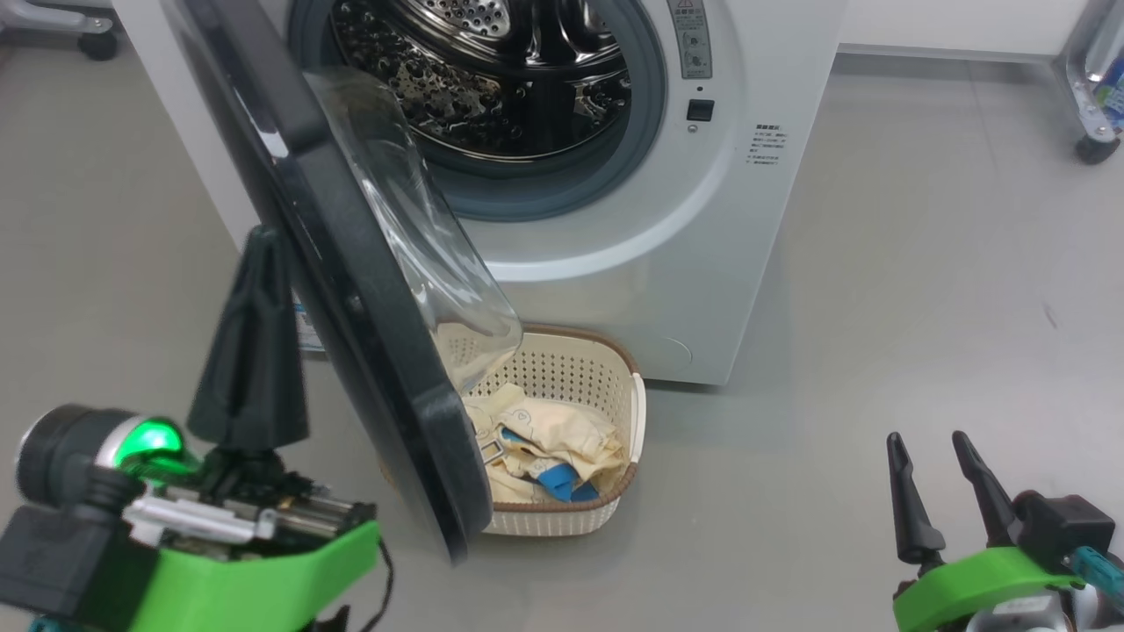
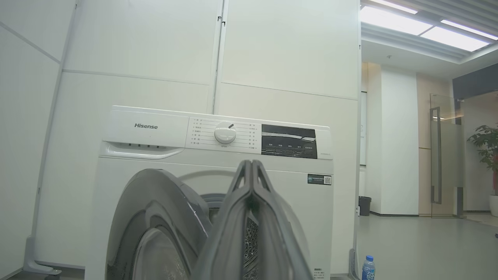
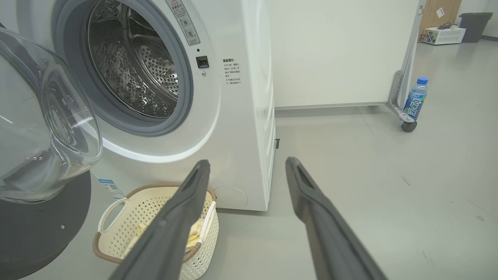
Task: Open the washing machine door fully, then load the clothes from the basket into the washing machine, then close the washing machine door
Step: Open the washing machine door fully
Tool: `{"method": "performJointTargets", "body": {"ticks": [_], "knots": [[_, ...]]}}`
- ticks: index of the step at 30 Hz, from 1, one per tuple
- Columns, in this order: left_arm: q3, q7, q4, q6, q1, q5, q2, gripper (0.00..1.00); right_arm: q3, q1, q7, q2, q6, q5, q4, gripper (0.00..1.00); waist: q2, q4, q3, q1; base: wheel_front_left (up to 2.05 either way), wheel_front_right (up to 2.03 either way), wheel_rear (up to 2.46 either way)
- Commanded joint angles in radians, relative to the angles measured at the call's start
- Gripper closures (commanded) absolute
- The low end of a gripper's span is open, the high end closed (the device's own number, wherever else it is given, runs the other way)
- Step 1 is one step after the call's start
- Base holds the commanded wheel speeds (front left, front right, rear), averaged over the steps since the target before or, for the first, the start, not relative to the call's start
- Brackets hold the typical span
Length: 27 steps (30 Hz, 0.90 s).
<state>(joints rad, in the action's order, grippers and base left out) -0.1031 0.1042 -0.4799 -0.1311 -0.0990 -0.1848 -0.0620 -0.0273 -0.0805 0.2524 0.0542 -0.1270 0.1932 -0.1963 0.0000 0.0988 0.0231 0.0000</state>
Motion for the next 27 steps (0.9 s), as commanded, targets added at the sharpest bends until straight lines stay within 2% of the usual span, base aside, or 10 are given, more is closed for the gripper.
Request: {"method": "performJointTargets", "body": {"ticks": [1,6,13,21,27], "knots": [[-0.037,-0.043,-0.065,0.000,-0.070,-0.001,-0.006,1.00,0.019,0.016,0.009,0.007,-0.004,0.003,0.027,0.00,0.0000,0.011,-0.005,0.0000,0.00,0.00,0.00],[-0.181,-0.099,-0.078,0.010,-0.102,-0.055,0.006,1.00,0.020,0.016,0.009,0.005,-0.004,0.003,0.028,0.00,0.0000,0.025,-0.008,0.0000,0.00,0.00,0.00],[-0.367,-0.125,0.048,0.098,-0.108,-0.135,0.011,1.00,0.030,0.027,0.009,0.003,-0.004,0.003,0.026,0.00,0.0000,0.030,-0.002,0.0000,0.00,0.00,0.00],[-0.441,-0.132,0.178,0.184,-0.106,-0.161,0.012,1.00,0.029,0.034,0.009,0.005,-0.004,0.002,0.027,0.00,0.0000,0.037,0.021,0.0000,0.00,0.00,0.00],[-0.470,-0.157,0.218,0.200,-0.080,-0.163,0.011,1.00,0.024,0.040,0.009,0.009,-0.004,0.000,0.028,0.00,0.0000,0.058,0.039,0.0000,0.00,0.00,0.00]]}}
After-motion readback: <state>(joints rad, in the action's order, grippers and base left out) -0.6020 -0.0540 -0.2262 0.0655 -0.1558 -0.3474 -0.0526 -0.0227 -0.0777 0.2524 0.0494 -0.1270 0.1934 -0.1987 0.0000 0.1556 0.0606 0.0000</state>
